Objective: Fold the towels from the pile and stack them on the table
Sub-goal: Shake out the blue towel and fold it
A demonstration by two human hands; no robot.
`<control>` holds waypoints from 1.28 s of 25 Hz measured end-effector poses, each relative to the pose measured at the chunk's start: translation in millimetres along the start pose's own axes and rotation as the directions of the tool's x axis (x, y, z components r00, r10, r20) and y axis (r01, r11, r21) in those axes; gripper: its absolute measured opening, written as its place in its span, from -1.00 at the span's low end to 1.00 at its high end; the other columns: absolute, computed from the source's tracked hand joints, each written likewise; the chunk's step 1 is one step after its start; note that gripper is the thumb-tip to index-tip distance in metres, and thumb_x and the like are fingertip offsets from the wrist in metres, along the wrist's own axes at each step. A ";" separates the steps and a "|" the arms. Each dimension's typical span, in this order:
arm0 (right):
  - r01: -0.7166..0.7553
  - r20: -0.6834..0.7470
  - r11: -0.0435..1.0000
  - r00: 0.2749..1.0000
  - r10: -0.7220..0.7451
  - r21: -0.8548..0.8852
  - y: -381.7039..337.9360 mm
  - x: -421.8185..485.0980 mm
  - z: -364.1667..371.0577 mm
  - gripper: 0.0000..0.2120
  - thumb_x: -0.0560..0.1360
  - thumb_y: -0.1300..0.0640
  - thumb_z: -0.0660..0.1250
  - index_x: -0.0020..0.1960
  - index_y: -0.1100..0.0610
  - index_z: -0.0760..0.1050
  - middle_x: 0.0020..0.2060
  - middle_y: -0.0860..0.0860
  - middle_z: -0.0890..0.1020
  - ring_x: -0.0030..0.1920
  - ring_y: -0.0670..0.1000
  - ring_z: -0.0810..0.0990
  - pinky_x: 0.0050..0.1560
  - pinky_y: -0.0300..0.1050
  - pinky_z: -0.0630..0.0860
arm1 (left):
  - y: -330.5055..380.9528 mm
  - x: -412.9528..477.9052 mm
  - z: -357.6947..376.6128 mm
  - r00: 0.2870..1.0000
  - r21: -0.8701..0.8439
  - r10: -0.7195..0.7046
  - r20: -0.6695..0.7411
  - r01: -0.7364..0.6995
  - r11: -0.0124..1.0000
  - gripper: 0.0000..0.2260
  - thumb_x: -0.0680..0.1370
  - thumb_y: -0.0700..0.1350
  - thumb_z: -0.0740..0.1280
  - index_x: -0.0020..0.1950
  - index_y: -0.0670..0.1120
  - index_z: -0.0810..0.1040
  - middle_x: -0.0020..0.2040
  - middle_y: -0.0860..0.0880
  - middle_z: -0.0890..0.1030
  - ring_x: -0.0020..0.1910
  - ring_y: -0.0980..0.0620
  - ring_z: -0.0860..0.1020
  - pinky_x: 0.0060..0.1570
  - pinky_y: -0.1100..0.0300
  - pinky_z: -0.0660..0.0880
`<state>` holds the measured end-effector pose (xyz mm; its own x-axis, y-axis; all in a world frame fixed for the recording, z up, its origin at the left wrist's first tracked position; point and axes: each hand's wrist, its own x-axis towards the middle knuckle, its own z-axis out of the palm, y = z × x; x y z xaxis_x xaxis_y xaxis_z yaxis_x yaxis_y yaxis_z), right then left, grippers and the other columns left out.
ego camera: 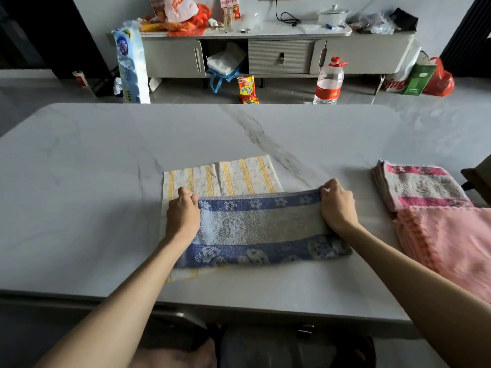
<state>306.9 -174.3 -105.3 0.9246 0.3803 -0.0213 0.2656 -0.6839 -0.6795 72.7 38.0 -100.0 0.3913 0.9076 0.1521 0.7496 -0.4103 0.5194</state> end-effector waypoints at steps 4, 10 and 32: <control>0.191 -0.104 0.942 0.968 -0.227 -0.275 -15.7 -22.6 -9.7 -0.74 0.55 0.18 0.16 0.22 0.19 0.38 0.12 0.23 0.51 0.10 0.27 0.49 0.03 0.11 0.45 | 2.1 -13.4 -11.0 0.984 0.199 0.174 -0.043 -0.162 0.966 -0.70 0.57 -0.16 0.28 0.25 -0.27 0.40 0.20 -0.32 0.48 0.06 -0.30 0.50 -0.12 -0.06 0.44; 0.721 0.418 0.587 0.692 -0.589 -0.368 -20.7 -82.0 30.9 -0.41 0.61 -0.26 -0.08 0.58 -0.06 0.07 0.58 -0.03 0.08 0.58 0.00 -0.02 0.56 0.02 -0.15 | 8.0 -52.6 18.6 0.814 0.264 0.477 0.332 -0.565 0.781 -0.33 0.54 0.35 -0.20 0.58 0.07 0.09 0.61 -0.08 0.00 0.58 -0.13 0.04 0.53 -0.11 -0.03; -0.029 0.104 0.947 0.992 0.065 -0.319 8.5 -45.6 -31.1 -0.45 0.46 -0.09 0.37 0.26 0.28 0.36 0.22 0.29 0.48 0.25 0.30 0.44 0.18 0.06 0.39 | 44.5 -46.3 -2.4 0.624 0.110 0.376 0.685 -0.598 0.794 -0.12 0.43 0.40 0.23 0.58 0.14 -0.16 0.57 -0.07 -0.34 0.54 -0.07 -0.35 0.46 -0.08 -0.33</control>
<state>275.5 -216.8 -87.3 0.9066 0.3976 -0.1416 0.3123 -0.8575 -0.4088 86.6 -22.1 -81.9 0.8915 0.3511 -0.2862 0.4195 -0.8784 0.2292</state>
